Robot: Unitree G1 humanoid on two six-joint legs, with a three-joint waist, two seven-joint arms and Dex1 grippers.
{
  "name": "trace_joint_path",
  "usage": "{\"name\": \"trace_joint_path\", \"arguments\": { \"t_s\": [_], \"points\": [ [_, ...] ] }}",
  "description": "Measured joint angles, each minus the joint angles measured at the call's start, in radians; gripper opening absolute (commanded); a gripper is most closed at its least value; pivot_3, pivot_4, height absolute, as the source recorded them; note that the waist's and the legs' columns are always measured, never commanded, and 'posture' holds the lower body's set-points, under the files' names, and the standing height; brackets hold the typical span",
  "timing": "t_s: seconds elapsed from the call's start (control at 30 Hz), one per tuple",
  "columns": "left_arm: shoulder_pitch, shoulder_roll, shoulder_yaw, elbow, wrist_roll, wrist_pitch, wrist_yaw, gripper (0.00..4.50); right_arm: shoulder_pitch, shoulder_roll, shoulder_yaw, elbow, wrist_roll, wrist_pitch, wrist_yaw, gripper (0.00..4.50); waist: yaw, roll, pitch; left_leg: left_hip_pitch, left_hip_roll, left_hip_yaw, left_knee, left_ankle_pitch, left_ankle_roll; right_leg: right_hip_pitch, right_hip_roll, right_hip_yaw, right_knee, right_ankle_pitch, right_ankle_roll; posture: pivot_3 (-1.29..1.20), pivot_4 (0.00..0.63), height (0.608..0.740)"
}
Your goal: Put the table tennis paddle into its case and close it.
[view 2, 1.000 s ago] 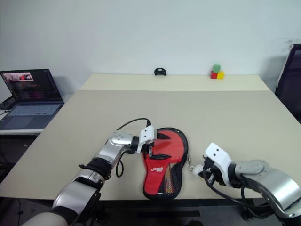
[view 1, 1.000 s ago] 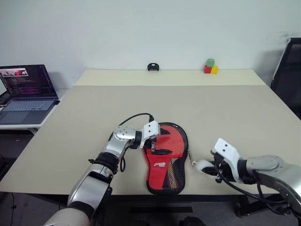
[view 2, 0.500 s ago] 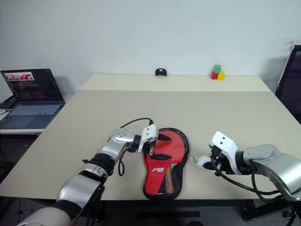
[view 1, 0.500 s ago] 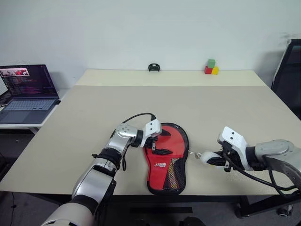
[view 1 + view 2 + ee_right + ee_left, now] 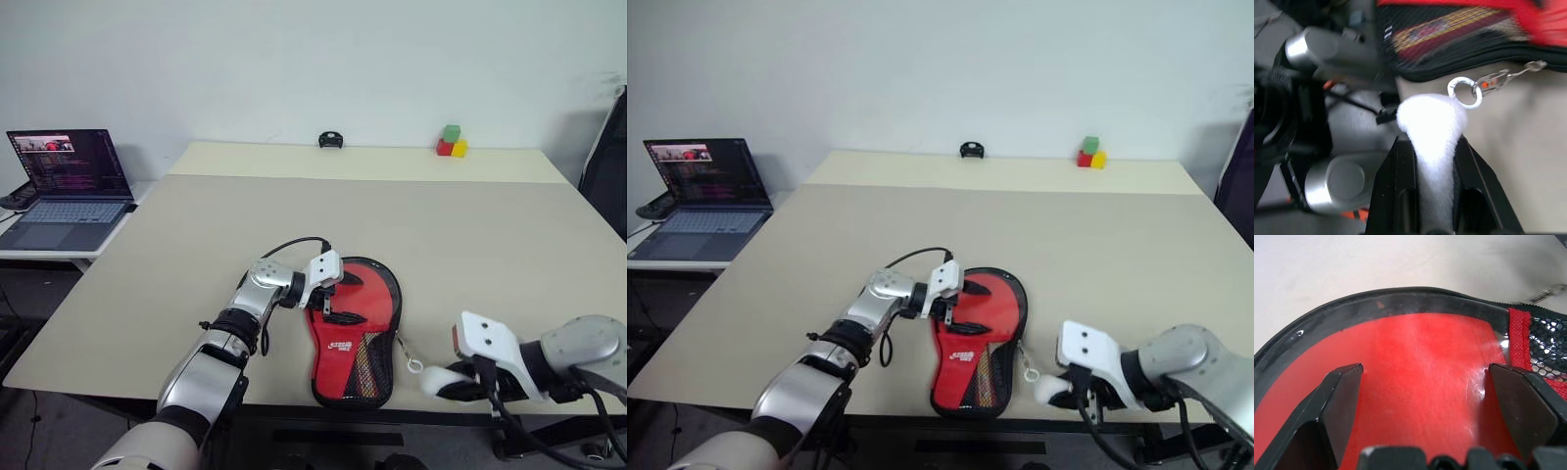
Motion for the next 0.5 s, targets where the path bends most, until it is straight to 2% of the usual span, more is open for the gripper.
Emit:
{"name": "trace_joint_path", "arguments": {
  "t_s": [0.2, 0.37, 0.5],
  "points": [
    [-0.007, -0.011, 0.000, 0.010, 0.012, 0.000, -0.003, 4.50, 0.117, -0.031, -0.006, -0.090, -0.012, -0.052, 0.028, 0.34, 0.001, 0.000, -0.002, 0.001, 0.000, -0.004, 0.000, -0.002, 0.001, 0.007, 0.000, -0.005, -0.008, 0.000, 0.000, 0.00, 0.150, 0.740],
    [-0.016, -0.039, 0.000, 0.023, 0.025, 0.000, -0.014, 4.50, 0.176, -0.057, -0.083, -0.172, 0.072, -0.023, 0.028, 0.33, 0.006, -0.001, -0.003, 0.001, 0.000, -0.009, 0.001, -0.003, 0.002, 0.012, -0.002, -0.015, -0.012, 0.000, 0.000, 0.00, 0.150, 0.740],
    [-0.026, -0.063, 0.000, 0.037, 0.034, -0.001, -0.016, 4.50, 0.198, -0.090, -0.090, -0.175, 0.137, -0.031, 0.006, 0.33, 0.019, -0.001, -0.003, 0.001, -0.001, -0.011, 0.000, -0.004, 0.002, 0.012, -0.002, -0.017, -0.014, 0.000, 0.000, 0.00, 0.150, 0.740]
  ]
}}
